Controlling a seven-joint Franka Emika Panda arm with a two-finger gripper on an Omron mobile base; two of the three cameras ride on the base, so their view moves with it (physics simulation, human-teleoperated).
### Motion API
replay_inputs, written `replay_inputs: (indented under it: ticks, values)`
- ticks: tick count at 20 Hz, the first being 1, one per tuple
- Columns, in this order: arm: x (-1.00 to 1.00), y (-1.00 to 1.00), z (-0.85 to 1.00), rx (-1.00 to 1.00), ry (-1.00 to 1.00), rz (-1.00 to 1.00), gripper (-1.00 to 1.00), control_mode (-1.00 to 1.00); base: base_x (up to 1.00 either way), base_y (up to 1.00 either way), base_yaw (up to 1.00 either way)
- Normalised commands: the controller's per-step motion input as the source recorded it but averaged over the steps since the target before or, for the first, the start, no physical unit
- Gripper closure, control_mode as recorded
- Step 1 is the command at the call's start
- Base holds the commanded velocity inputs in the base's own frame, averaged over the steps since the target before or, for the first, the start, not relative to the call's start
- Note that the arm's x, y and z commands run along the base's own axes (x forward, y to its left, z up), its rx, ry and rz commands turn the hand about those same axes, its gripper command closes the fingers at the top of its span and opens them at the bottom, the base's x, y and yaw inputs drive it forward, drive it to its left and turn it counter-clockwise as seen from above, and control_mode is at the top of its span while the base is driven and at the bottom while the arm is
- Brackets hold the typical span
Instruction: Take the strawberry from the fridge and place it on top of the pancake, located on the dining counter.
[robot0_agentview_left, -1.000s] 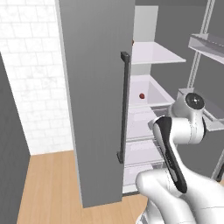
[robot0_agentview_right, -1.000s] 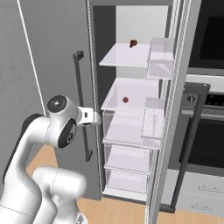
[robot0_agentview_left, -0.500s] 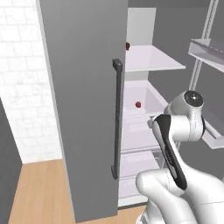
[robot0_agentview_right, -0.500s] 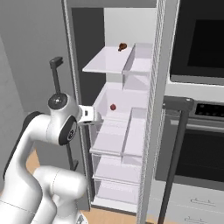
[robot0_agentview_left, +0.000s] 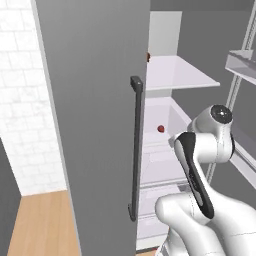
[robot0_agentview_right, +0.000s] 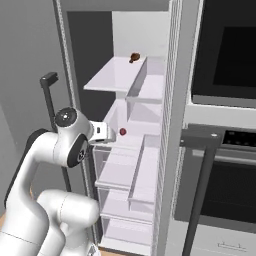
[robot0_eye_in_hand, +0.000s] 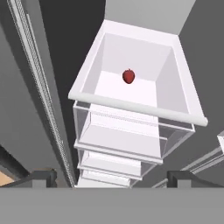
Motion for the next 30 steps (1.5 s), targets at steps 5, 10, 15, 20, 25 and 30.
replay_inputs:
  ticks: [5,10,15,20,25,30]
  values:
    - [0.0,0.0,0.0,0.0,0.0,0.0,-1.0,1.0,0.49,-0.22,0.0]
    - [0.0,0.0,0.0,0.0,0.0,0.0,-1.0,1.0,0.44,-0.11,0.0]
    - [0.0,0.0,0.0,0.0,0.0,0.0,-1.0,1.0,0.38,-0.33,0.0]
    - [0.0,0.0,0.0,0.0,0.0,0.0,-1.0,1.0,0.36,-0.21,0.0]
    - [0.0,0.0,0.0,0.0,0.0,0.0,-1.0,1.0,0.18,0.07,0.0]
    - [0.0,0.0,0.0,0.0,0.0,0.0,-1.0,1.0,0.08,0.02,0.0]
